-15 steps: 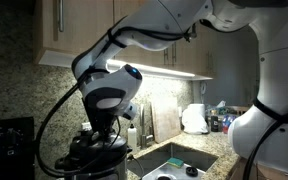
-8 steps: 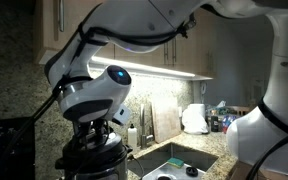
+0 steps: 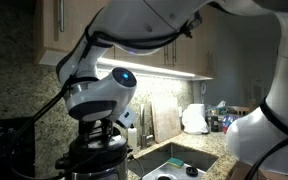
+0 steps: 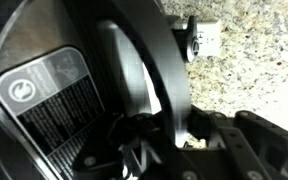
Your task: Pick up the lid and close the rice cooker
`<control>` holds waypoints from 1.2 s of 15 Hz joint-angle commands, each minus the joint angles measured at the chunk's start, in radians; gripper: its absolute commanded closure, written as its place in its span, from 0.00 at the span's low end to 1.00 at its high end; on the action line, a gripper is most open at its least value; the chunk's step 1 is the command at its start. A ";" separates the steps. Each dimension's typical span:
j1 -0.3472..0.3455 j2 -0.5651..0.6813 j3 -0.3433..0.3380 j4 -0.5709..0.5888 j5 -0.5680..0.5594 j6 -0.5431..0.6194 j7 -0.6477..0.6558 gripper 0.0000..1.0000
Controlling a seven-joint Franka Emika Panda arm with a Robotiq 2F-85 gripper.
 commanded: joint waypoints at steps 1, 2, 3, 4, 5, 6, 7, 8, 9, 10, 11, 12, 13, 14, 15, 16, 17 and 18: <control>-0.005 0.047 0.024 -0.039 0.000 -0.003 0.016 0.99; -0.002 0.050 0.024 -0.039 -0.001 -0.002 0.015 0.99; 0.001 0.052 0.027 -0.038 -0.003 -0.003 0.013 1.00; 0.004 0.051 0.031 -0.038 -0.006 -0.003 0.011 1.00; 0.010 0.046 0.034 -0.037 -0.007 -0.002 0.011 1.00; 0.014 0.041 0.036 -0.036 -0.009 -0.002 0.013 1.00; 0.017 0.039 0.042 -0.037 -0.007 -0.002 0.016 1.00; 0.019 0.038 0.049 -0.036 -0.003 -0.002 0.019 1.00; 0.024 0.035 0.057 -0.037 0.004 -0.002 0.026 1.00; 0.028 0.030 0.059 -0.033 0.011 0.004 0.034 1.00; 0.029 0.030 0.060 -0.031 0.013 0.004 0.035 1.00; 0.029 0.023 0.054 -0.033 0.016 -0.005 0.041 1.00; 0.032 0.015 0.042 -0.035 0.013 -0.016 0.044 1.00; 0.032 0.009 0.024 -0.038 0.007 -0.033 0.045 1.00; 0.031 0.019 0.015 -0.042 -0.004 -0.048 0.034 1.00; 0.031 0.024 0.000 -0.046 -0.018 -0.064 0.023 0.99; 0.026 0.013 0.015 -0.010 -0.025 -0.010 0.018 0.99; 0.029 0.013 0.014 -0.010 -0.027 -0.009 0.018 0.99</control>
